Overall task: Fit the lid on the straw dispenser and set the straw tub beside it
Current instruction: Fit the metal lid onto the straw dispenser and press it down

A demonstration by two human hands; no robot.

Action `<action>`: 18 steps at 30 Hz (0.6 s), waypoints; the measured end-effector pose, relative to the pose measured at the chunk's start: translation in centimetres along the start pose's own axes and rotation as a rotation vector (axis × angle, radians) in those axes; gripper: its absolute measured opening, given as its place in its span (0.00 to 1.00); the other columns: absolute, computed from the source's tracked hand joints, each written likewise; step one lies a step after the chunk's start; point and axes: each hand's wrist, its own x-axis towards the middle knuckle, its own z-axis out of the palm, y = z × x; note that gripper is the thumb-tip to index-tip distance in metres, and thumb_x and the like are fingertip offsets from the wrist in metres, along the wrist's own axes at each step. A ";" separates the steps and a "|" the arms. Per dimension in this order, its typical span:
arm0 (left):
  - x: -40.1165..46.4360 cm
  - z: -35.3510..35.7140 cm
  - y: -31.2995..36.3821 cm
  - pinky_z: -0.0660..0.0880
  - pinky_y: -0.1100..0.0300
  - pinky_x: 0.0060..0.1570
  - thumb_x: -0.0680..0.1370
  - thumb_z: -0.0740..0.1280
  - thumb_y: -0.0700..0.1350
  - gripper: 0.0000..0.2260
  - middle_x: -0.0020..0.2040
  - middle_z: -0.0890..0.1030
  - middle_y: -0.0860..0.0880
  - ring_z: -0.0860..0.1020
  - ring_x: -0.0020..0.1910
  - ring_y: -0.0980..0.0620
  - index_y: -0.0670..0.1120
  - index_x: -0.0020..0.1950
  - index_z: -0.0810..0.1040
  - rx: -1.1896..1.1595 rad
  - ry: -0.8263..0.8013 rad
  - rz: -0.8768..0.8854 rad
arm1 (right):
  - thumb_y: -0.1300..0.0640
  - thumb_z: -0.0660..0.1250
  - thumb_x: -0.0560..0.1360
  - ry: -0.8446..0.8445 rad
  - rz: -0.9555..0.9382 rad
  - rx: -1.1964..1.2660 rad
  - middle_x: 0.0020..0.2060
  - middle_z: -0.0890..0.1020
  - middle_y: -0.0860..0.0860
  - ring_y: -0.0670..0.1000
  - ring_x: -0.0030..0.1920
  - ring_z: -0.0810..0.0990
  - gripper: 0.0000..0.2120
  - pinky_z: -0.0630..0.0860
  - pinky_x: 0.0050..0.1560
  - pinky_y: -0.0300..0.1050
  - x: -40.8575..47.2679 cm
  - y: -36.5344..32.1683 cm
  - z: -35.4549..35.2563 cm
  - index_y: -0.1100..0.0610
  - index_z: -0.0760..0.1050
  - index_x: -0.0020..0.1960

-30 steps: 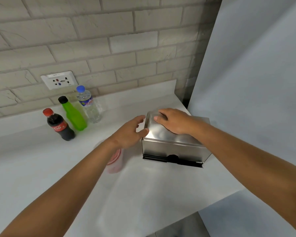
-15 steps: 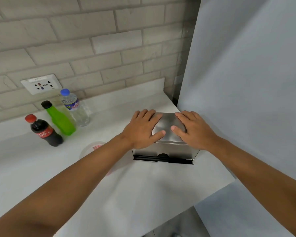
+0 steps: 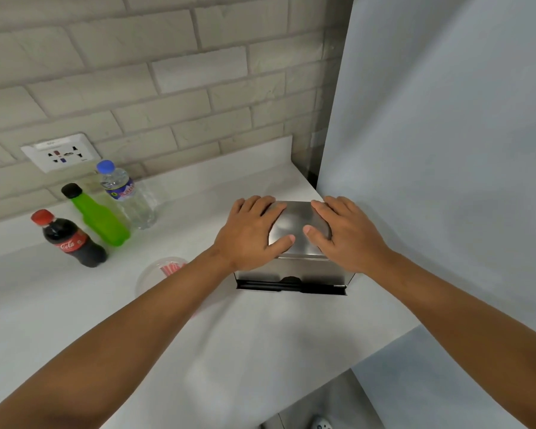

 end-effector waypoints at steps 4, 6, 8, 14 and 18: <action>-0.8 -0.1 0.5 0.67 0.45 0.74 0.77 0.65 0.62 0.30 0.71 0.79 0.42 0.73 0.72 0.40 0.43 0.71 0.79 -0.202 0.095 -0.173 | 0.44 0.63 0.82 0.134 0.111 0.048 0.71 0.75 0.66 0.70 0.68 0.73 0.26 0.73 0.67 0.65 -1.5 -1.2 0.9 0.61 0.76 0.72; -1.6 0.0 0.9 0.67 0.44 0.75 0.79 0.68 0.59 0.28 0.75 0.74 0.41 0.67 0.78 0.40 0.45 0.73 0.77 -0.317 0.116 -0.293 | 0.39 0.58 0.83 0.074 0.202 0.107 0.79 0.66 0.63 0.68 0.75 0.66 0.30 0.69 0.72 0.64 -2.5 -1.8 1.4 0.55 0.68 0.78; -2.7 0.3 0.9 0.65 0.46 0.77 0.79 0.67 0.62 0.30 0.82 0.63 0.41 0.58 0.83 0.43 0.51 0.79 0.70 -0.416 0.088 -0.407 | 0.31 0.53 0.80 0.022 0.275 0.167 0.83 0.54 0.56 0.64 0.79 0.61 0.35 0.69 0.72 0.61 -3.4 -1.9 1.9 0.47 0.58 0.82; -5.4 0.6 1.3 0.66 0.46 0.76 0.82 0.62 0.65 0.35 0.83 0.63 0.46 0.75 0.64 0.55 0.57 0.85 0.53 -0.580 0.010 -0.527 | 0.23 0.56 0.73 0.026 0.357 0.356 0.85 0.41 0.49 0.57 0.68 0.80 0.44 0.77 0.57 0.47 -5.8 -1.9 2.7 0.39 0.48 0.82; -6.2 0.5 1.9 0.69 0.45 0.74 0.83 0.60 0.65 0.34 0.85 0.58 0.48 0.77 0.58 0.54 0.59 0.85 0.49 -0.550 0.003 -0.542 | 0.20 0.54 0.71 0.063 0.297 0.346 0.85 0.44 0.49 0.57 0.67 0.80 0.47 0.80 0.55 0.49 -6.5 -1.7 3.0 0.41 0.50 0.83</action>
